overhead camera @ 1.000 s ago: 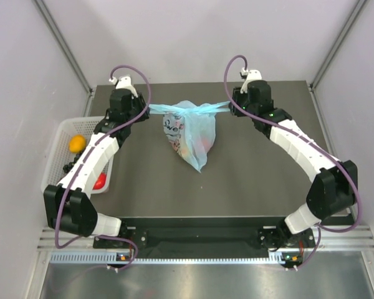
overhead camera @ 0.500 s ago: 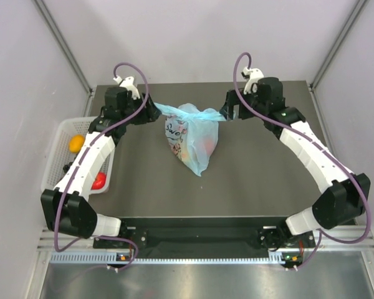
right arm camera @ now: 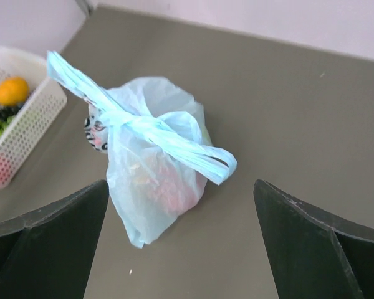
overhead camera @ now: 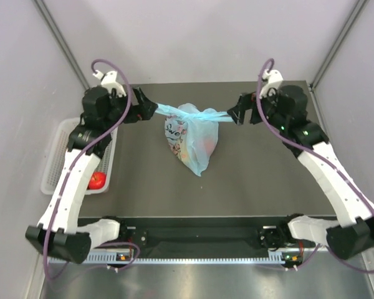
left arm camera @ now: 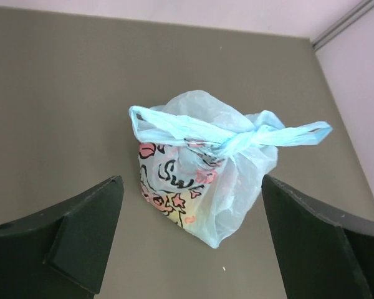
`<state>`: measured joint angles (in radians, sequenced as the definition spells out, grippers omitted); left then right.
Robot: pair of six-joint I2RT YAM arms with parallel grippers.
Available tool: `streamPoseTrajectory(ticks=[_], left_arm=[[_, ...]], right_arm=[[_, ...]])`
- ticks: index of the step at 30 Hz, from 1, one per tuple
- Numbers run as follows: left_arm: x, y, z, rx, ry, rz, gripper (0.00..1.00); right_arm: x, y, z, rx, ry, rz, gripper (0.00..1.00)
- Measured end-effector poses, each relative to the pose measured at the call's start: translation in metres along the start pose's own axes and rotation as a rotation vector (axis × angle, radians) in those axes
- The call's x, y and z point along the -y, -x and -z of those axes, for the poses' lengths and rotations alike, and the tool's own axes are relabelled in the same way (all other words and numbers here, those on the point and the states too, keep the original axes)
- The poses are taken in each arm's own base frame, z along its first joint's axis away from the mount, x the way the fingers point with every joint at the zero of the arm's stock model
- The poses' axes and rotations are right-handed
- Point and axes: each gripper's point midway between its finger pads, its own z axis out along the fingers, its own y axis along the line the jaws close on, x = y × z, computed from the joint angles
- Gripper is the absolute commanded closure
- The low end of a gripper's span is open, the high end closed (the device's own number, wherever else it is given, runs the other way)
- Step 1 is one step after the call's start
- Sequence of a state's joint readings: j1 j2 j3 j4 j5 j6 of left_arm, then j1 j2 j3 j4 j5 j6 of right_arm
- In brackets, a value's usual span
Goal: Place the fake fruits into the plastic bag and tie a complex knot
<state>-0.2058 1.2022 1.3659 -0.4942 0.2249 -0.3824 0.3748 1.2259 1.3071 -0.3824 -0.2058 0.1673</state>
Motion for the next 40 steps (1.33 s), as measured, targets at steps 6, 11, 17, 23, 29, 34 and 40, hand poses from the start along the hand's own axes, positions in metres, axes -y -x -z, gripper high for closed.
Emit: streamPoseTrajectory(ticks=[6,11,17,23,29,34,40], left_arm=[[0.004,-0.003,0.068,0.159,0.000,-0.031,0.01],[-0.008,-0.036,0.093,0.215,0.007,-0.022,0.01],[-0.027,-0.088,0.098,0.223,0.009,0.016,0.01],[-0.042,-0.124,0.101,0.235,0.014,0.056,0.01],[-0.043,-0.129,0.104,0.255,0.005,0.072,0.01],[-0.039,-0.124,0.113,0.297,-0.014,0.067,0.01],[-0.037,-0.121,0.117,0.314,-0.022,0.064,0.01]], right_arm=[[-0.001,0.005,0.076,0.220,-0.051,0.032,0.00],[0.011,-0.021,0.124,0.351,-0.129,0.014,0.00],[0.025,-0.062,0.151,0.418,-0.192,-0.027,0.00],[0.035,-0.088,0.166,0.439,-0.238,-0.058,0.00],[0.037,-0.091,0.169,0.440,-0.249,-0.073,0.00],[0.038,-0.092,0.169,0.437,-0.252,-0.075,0.00],[0.038,-0.092,0.169,0.438,-0.252,-0.076,0.00]])
